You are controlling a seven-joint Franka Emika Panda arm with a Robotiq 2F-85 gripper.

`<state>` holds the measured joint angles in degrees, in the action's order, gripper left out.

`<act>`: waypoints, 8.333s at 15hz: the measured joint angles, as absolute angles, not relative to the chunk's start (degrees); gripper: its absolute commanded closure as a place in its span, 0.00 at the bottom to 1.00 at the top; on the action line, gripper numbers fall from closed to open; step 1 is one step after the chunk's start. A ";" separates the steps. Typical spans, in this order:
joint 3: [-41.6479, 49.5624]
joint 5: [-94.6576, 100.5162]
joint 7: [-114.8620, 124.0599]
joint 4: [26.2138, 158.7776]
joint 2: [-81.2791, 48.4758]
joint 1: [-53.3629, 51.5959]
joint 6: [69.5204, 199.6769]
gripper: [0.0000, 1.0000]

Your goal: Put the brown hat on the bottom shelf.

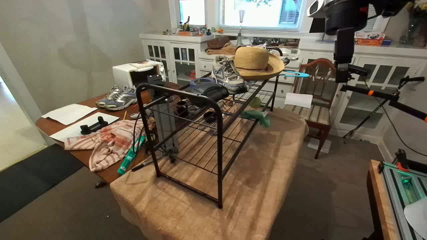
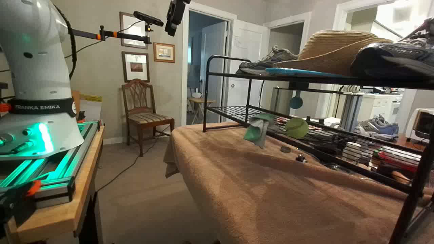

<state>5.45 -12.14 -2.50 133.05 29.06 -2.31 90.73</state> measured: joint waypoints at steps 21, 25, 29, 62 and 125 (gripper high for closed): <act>16.46 -18.51 1.05 117.59 21.16 10.83 104.84 0.00; 17.44 -21.13 4.56 116.20 16.82 12.51 113.71 0.00; 18.40 -23.57 7.75 115.17 13.22 13.79 121.20 0.00; 17.99 -47.96 16.93 103.56 -10.58 17.70 138.36 0.67; 18.70 -43.47 -27.29 132.72 3.62 16.34 110.51 0.98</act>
<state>18.70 -43.47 -27.29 132.72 3.62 16.34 110.51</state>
